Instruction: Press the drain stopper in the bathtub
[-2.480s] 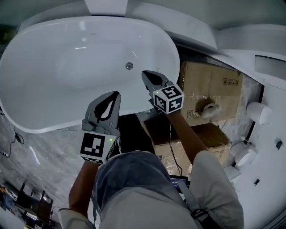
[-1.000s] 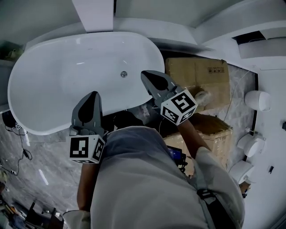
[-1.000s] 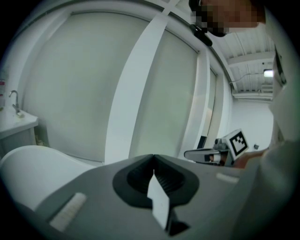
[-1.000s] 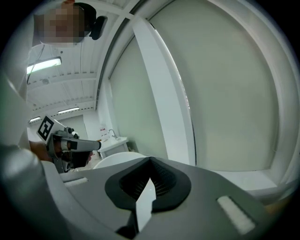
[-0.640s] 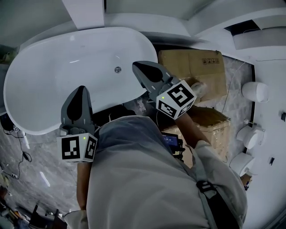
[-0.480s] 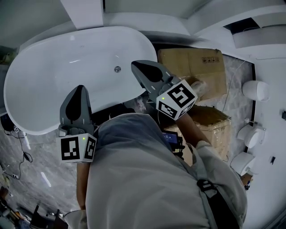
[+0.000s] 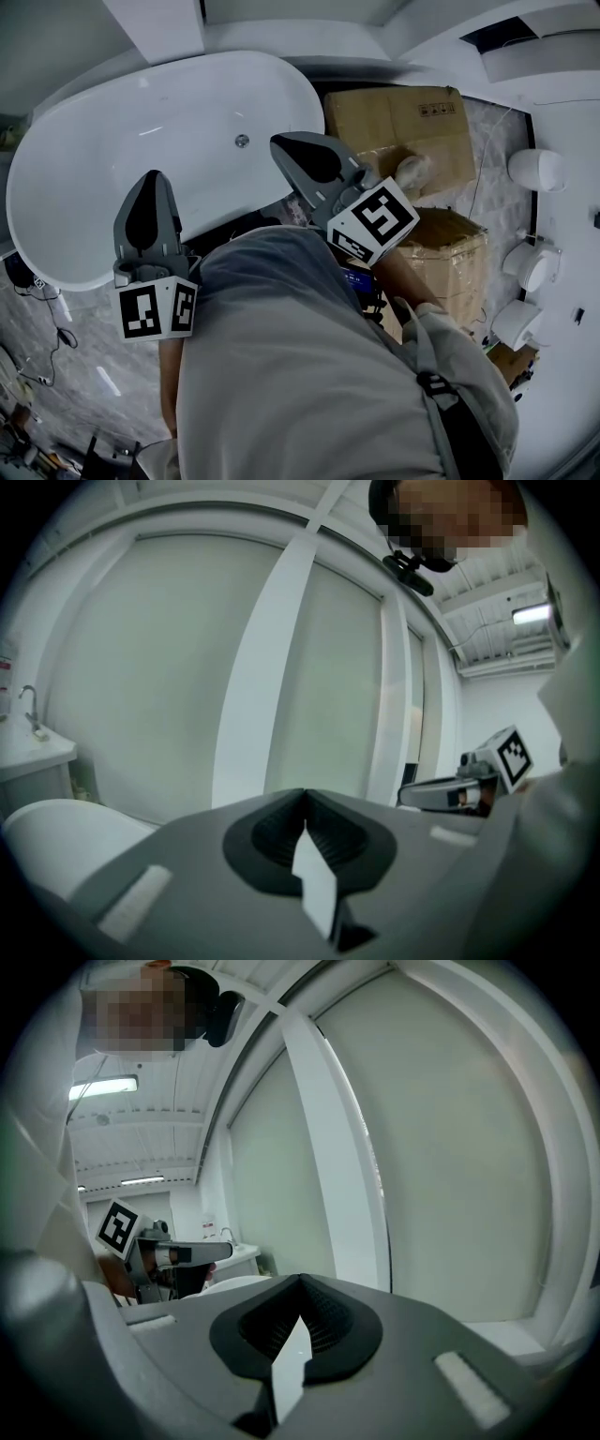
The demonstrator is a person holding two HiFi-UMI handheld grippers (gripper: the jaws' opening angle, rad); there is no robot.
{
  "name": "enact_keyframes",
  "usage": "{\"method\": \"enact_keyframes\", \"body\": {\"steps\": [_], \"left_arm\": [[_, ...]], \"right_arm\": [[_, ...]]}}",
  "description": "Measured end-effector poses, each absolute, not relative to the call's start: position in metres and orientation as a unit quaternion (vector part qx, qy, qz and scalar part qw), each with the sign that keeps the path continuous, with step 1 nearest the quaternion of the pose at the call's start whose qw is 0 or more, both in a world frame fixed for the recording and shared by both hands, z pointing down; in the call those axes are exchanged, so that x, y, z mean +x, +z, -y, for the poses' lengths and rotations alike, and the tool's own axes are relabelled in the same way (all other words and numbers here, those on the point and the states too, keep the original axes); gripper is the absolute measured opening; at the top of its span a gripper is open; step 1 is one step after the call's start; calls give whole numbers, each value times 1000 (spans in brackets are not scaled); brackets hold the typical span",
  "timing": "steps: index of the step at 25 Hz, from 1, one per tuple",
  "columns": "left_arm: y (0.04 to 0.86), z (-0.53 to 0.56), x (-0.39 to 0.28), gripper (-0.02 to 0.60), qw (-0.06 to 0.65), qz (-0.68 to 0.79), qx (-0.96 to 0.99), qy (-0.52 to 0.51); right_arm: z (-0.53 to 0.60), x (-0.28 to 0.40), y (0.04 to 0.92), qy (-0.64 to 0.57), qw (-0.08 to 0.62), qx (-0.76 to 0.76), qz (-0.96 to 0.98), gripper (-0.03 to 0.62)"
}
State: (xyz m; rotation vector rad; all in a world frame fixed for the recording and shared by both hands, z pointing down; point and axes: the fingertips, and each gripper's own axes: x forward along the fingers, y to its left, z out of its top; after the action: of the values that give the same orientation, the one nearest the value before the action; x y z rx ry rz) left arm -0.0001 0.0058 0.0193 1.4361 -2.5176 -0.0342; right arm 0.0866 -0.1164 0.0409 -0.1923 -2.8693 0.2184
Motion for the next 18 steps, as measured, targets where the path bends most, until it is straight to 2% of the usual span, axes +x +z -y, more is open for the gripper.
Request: {"method": "enact_keyframes", "body": {"steps": [18], "left_arm": [[40, 5, 1, 0, 151, 858, 490, -12]], "right_arm": [[122, 76, 55, 85, 155, -60, 982, -8]]}}
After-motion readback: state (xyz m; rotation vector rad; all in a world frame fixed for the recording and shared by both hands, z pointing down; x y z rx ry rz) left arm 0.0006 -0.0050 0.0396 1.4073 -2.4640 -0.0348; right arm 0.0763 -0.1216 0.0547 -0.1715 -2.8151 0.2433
